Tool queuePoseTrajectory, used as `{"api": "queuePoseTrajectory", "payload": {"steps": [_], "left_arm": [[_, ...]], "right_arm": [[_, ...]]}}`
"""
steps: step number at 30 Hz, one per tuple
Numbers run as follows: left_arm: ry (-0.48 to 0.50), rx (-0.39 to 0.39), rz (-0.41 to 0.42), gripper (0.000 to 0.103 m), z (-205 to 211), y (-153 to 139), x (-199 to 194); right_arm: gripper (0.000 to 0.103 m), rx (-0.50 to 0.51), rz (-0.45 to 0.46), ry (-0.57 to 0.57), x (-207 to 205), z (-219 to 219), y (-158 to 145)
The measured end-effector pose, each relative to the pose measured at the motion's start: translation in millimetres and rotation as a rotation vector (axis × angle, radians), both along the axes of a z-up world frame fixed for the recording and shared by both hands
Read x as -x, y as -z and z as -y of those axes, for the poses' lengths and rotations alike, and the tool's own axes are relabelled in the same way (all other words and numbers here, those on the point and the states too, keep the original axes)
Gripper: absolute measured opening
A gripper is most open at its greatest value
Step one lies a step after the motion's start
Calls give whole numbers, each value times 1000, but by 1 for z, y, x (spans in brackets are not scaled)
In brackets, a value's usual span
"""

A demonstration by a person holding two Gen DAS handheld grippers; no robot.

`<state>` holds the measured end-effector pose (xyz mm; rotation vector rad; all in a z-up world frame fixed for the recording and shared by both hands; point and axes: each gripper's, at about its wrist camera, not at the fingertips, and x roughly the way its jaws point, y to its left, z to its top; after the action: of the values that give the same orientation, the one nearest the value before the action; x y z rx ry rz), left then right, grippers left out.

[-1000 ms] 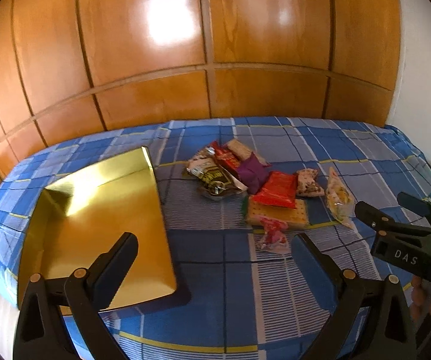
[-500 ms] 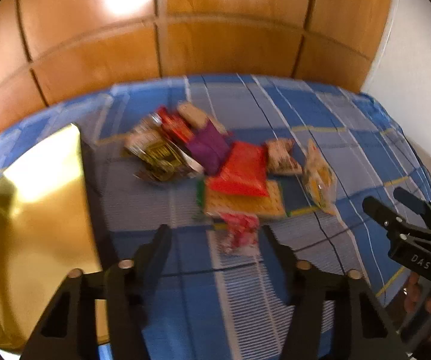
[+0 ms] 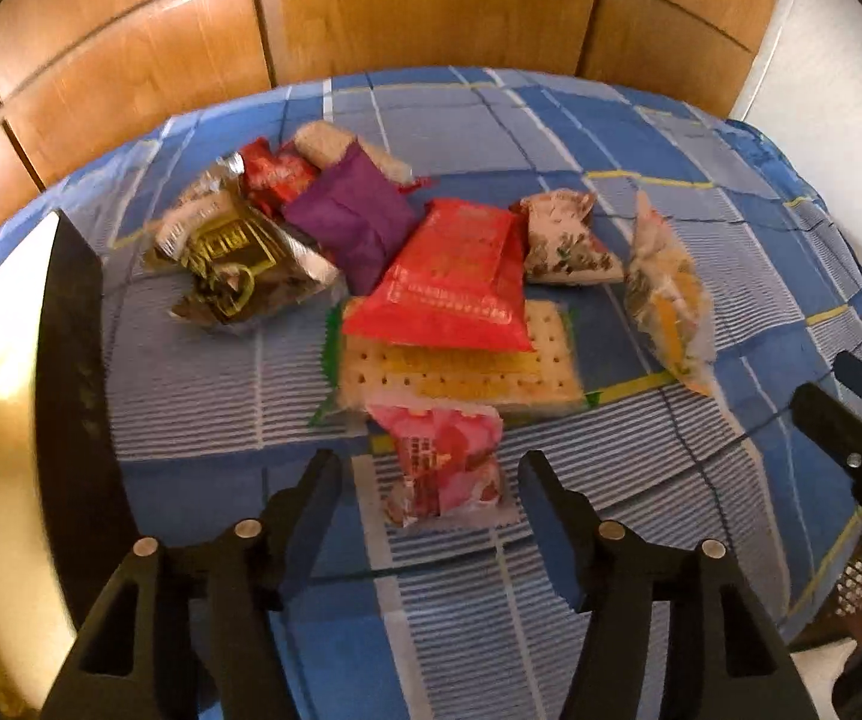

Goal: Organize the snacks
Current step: 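Grasp the pink candy packet with the left gripper, then drop the pink packet into the tray with left while right grasps the clear bag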

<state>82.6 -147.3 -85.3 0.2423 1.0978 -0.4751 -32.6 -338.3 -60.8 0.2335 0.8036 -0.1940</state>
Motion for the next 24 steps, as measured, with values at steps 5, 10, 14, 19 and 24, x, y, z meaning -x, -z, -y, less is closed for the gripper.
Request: {"api": "queuePoseTrajectory", "payload": {"steps": [5,10,14,19,24], "left_arm": [[-39,50,33,37,-12,-3,5],[-29,97,61,36,-23,-13,24],[-24,144,88,36,-35,-31,40],[-56,220,124,36,-60,-57,50],[-116,275,169,36,-89,-81,53]], "right_arm": [[70,-35,-9,-36,-3,-2,4],[70,-100,10,-126,-13,-13,3],[72,-185,8,-130,-26,-15,6],[75,-405,21,-33,-40,7,12],[77,-492,22,18,-54,15,12]]}}
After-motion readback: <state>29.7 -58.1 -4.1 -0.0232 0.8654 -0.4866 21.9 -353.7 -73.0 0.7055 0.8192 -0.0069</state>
